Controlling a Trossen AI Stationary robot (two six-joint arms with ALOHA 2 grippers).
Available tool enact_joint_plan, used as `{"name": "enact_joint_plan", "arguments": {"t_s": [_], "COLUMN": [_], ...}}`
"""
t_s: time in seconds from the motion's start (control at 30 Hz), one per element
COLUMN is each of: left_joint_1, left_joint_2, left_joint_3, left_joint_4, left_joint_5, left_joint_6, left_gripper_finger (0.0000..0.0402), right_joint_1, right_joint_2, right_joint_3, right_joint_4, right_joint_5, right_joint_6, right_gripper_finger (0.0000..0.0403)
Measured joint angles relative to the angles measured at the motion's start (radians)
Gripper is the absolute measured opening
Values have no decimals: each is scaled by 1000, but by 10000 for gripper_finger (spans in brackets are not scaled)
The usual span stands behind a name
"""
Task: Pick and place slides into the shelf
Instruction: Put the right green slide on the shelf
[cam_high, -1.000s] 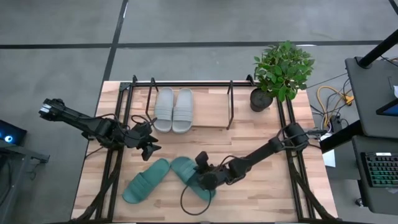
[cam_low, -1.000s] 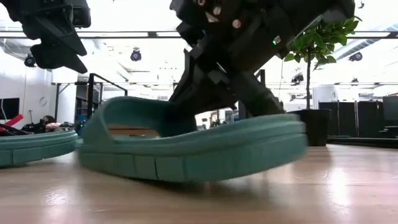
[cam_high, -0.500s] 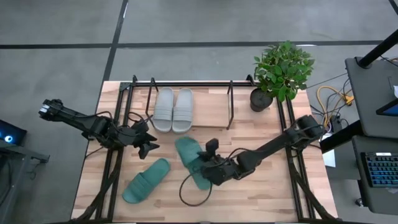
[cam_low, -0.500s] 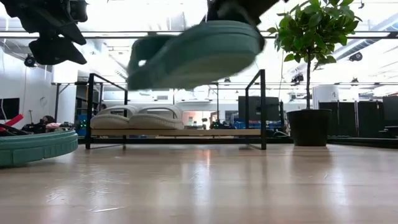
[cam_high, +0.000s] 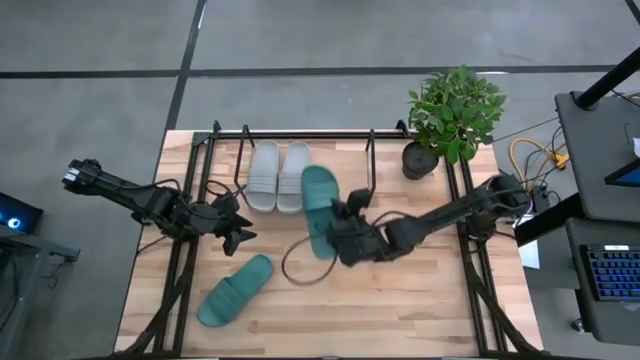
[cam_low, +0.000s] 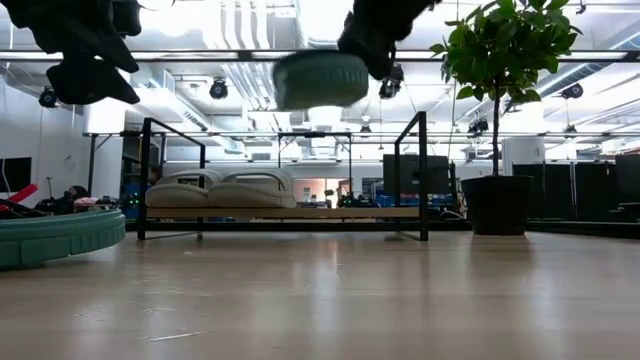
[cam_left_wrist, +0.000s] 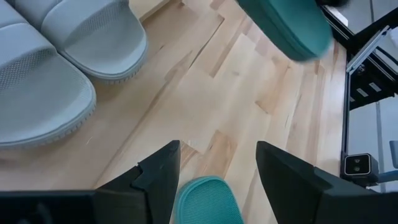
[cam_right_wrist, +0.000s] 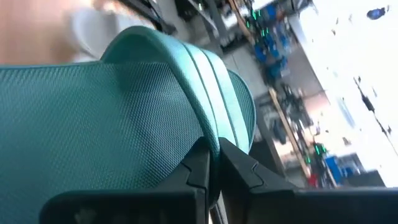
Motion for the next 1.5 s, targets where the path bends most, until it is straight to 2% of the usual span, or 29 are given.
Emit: {"name": "enact_joint_plan", "arguments": {"t_s": [0.13,0.23,0.63,0.97,1.3,1.5], "left_joint_1": [0,0,0,1,1,1], "left_joint_2": [-1,-2,-2,-2,-1,1], "left_joint_3": [0,0,0,0,0,0], "left_joint_4": [0,0,0,-1,-1,-1], "left_joint_5": [0,0,0,0,0,0], "left_joint_6": [0,0,0,0,0,0], "left_gripper_finger": [196,196,196,196,196,196], "right_joint_1": [-80,-136,-337,-396,-439,-461], "right_joint_2": [-32,-55,-81,-75,-68,-68], "right_joint_3": [-1,-1,-1,-2,-9,-10], "right_joint_4": [-136,-193,-200,-304,-317,-333], "right_joint_5": [-11,-27,-294,-319,-331,-407], "right_joint_6": [111,133,39,12,6,6], "right_gripper_finger": [12,12,13,13,13,13]}}
